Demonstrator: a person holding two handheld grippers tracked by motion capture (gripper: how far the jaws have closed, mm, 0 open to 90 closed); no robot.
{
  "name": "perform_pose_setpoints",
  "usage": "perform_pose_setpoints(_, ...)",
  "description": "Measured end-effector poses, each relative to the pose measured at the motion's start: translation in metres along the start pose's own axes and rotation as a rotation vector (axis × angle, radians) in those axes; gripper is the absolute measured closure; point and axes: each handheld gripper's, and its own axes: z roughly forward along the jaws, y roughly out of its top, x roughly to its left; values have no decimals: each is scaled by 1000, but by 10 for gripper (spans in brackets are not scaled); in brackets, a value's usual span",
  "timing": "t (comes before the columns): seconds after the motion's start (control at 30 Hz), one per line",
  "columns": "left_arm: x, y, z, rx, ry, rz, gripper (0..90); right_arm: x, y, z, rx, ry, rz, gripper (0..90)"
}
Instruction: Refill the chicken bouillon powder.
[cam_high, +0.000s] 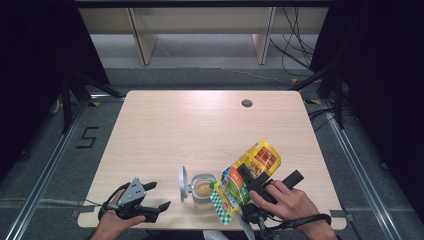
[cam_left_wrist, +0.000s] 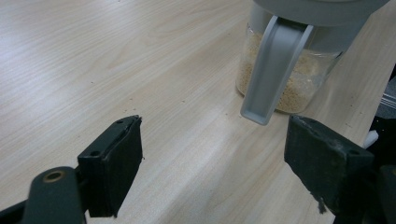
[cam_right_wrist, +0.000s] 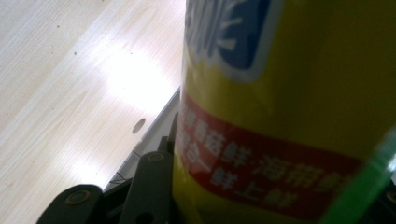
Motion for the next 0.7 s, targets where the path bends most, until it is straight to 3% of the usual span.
perform_pose_setpoints(0.1,0,0,0,0,3,1,188,3,-2,1,-18,8,37,676)
perform_pose_setpoints(0.13,1,0,0,-1,1,20,188,4,-2,2,-26,5,45,676)
perform_pose_setpoints(0.23,1,0,0,-3,3,11,188,7,-5,3,-63,11,111,677)
perform_pose_setpoints(0.27,1,0,0,-2,3,12,188,7,-6,5,-86,1,111,677)
perform_pose_setpoints(0.33,1,0,0,-2,0,15,188,13,-5,6,-93,15,199,678)
perform_pose_setpoints(0.37,1,1,0,-2,1,20,188,12,-7,8,-107,19,192,679)
perform_pose_setpoints(0.43,0,0,0,-2,3,8,188,19,-10,9,-119,26,259,679)
perform_pose_setpoints(0.47,1,0,0,4,-5,18,188,21,-12,10,-114,53,270,681)
perform_pose_setpoints(0.5,0,0,0,6,-2,-9,188,25,-13,11,-120,65,312,683)
perform_pose_setpoints(0.57,2,0,0,8,0,28,188,26,-19,16,-170,50,356,687)
perform_pose_setpoints(0.6,1,0,0,6,0,25,188,29,-20,17,-170,59,403,688)
perform_pose_setpoints(0.7,2,0,1,2,-5,18,188,33,-26,20,-213,58,462,693)
